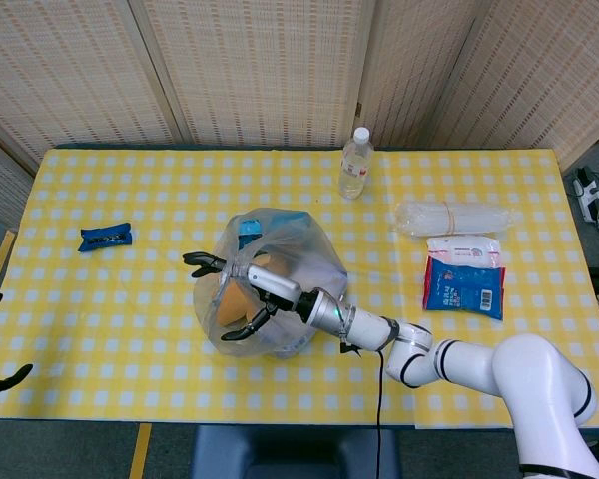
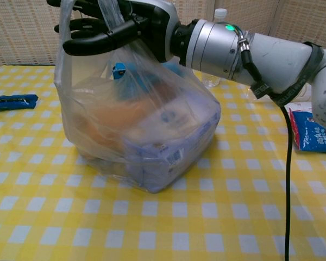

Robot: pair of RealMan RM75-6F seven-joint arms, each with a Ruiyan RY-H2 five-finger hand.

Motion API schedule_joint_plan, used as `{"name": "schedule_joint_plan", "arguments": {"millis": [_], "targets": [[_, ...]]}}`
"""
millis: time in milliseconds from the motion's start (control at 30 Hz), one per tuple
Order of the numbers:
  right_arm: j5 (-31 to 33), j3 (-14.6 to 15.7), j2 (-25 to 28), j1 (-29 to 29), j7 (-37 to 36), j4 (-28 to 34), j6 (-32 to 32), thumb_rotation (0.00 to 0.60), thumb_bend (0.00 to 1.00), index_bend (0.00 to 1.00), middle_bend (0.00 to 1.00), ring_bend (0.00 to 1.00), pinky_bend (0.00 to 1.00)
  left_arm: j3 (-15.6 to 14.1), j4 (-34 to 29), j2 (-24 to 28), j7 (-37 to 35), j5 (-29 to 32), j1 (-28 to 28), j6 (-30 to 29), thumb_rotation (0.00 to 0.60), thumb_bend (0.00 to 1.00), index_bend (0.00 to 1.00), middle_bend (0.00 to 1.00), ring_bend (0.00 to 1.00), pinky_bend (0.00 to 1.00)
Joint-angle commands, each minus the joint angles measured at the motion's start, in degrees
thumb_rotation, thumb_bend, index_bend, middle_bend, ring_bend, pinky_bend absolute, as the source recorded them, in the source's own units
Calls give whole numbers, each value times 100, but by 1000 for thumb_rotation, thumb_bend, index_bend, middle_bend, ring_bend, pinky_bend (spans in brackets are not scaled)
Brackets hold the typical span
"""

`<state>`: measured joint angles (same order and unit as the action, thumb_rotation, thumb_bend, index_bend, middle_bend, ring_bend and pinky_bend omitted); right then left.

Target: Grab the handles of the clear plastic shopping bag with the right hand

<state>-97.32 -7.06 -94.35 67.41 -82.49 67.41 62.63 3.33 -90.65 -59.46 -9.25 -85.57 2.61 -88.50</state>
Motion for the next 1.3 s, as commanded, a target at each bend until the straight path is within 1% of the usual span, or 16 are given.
{"name": "schedule_joint_plan", "arguments": {"millis": [33, 167, 300, 433, 533, 633, 700, 767, 833, 900, 967, 1000, 1033, 1067, 1167, 1300], "targets": [[54, -50, -73, 118, -728, -51, 11, 600, 206, 0, 54, 146, 0, 4, 5, 6, -18, 14, -1, 9, 600, 170, 0, 0, 0, 0], [48, -83, -103, 202, -1304, -149, 91, 600, 207, 0, 71, 121, 0, 11, 9, 16, -47, 10, 9, 26, 600, 170, 0, 0, 0, 0], [104, -146, -115, 210, -1699, -143, 223, 600, 206, 6, 114, 142, 0, 17, 8, 23, -57, 19, 41, 84, 600, 170, 0, 0, 0, 0], [203, -236, -165, 202, -1841, -199, 313, 600, 207, 82, 185, 187, 40, 14, -11, 31, -43, 15, 44, 92, 600, 170, 0, 0, 0, 0], [300, -310, -166, 191, -1902, -189, 330, 600, 206, 184, 271, 249, 144, 17, -18, 35, -42, 12, 27, 55, 600, 170, 0, 0, 0, 0], [406, -381, -158, 179, -1897, -144, 304, 600, 206, 297, 373, 318, 205, 18, -25, 46, -54, 18, 20, 50, 600, 170, 0, 0, 0, 0], [531, -457, -176, 141, -1873, -79, 303, 600, 207, 370, 442, 375, 257, 19, -27, 52, -60, 13, 15, 39, 600, 170, 0, 0, 0, 0], [661, -539, -209, 78, -1845, 20, 335, 600, 209, 446, 517, 451, 336, 17, -25, 57, -75, 1, 7, 19, 600, 170, 0, 0, 0, 0], [802, -627, -246, 11, -1903, 131, 361, 600, 209, 489, 565, 501, 395, 17, -23, 63, -87, -3, 1, 9, 600, 170, 0, 0, 0, 0], [1063, -773, -284, -79, -2032, 297, 328, 600, 251, 538, 622, 557, 461, 13, -22, 69, -101, -8, -7, 2, 600, 170, 0, 0, 0, 0], [1417, -969, -296, -177, -2180, 537, 209, 600, 373, 615, 700, 640, 559, 4, -25, 76, -105, -19, -18, -11, 600, 170, 0, 0, 0, 0], [1569, -1045, -278, -217, -2217, 650, 128, 600, 411, 639, 724, 668, 592, -1, -28, 80, -106, -26, -25, -21, 600, 170, 0, 0, 0, 0], [1752, -1138, -243, -264, -2207, 796, 17, 600, 470, 676, 763, 715, 647, -6, -34, 86, -105, -38, -36, -40, 600, 170, 0, 0, 0, 0], [1885, -1204, -218, -302, -2149, 897, -54, 600, 505, 701, 790, 749, 690, -8, -38, 89, -105, -48, -46, -60, 600, 170, 0, 0, 0, 0], [2280, -1405, -135, -416, -1964, 1236, -267, 600, 534, 719, 811, 817, 789, -14, -44, 91, -105, -71, -72, -113, 600, 170, 0, 0, 0, 0], [2695, -1647, 44, -578, -1684, 1704, -572, 600, 535, 709, 804, 832, 807, -44, -37, 82, -99, -119, -93, -137, 600, 170, 0, 0, 0, 0]]}}
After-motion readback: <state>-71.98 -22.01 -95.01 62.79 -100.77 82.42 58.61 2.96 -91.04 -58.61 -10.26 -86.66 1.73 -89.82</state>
